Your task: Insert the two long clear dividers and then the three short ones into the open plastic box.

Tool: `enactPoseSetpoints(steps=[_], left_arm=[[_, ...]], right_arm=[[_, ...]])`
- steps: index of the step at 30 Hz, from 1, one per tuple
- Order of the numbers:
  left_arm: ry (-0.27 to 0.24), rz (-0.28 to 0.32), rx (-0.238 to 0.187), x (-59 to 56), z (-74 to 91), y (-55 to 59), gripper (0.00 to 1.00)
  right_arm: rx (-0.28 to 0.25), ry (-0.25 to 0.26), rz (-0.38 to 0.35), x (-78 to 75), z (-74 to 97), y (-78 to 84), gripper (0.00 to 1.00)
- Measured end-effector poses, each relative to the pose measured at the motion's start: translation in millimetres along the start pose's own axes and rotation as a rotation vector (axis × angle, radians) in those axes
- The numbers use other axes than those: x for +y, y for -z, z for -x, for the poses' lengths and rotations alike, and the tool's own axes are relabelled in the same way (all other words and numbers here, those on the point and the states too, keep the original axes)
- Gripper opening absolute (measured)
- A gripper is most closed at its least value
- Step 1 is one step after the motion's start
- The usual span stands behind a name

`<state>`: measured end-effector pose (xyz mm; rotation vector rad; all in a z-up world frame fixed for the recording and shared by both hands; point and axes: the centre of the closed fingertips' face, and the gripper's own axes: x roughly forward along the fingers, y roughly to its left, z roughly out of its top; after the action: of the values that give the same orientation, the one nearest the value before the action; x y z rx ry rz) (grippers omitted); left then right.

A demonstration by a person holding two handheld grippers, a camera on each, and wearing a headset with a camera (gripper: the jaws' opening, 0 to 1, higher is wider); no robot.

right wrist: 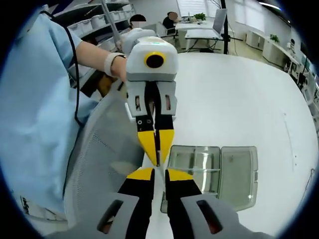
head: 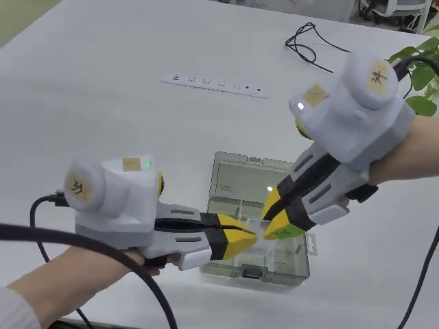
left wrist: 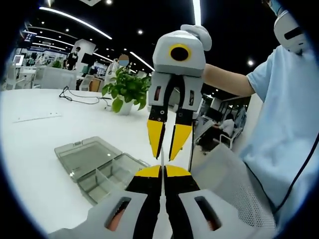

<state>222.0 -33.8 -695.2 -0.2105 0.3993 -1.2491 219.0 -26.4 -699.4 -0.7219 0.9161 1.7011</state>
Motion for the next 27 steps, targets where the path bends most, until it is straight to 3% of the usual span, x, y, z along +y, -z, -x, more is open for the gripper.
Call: enactPoseSetpoints(steps=[12,17,24,27], left_arm=[[0.008,-0.004,0.009,-3.9,-1.9,4.7,0.00],[0.005,-0.015,0.039,-2.3,-2.2,8.2,0.00],[-0.020,-0.003,0.044,3.1,0.1,8.1,0.00],[-0.039,0.012,0.039,7.1,2.7,7.5,0.04]], right_arm=[[0.045,-0.022,0.003,5.1,-5.4,2.6,0.02],[0.075,-0.009,0.011,4.2,-8.4,3.3,0.02],[0.071,0.006,0.024,-0.5,-8.7,3.4,0.02],[0.097,0.039,0.016,-7.4,-8.3,12.6,0.02]])
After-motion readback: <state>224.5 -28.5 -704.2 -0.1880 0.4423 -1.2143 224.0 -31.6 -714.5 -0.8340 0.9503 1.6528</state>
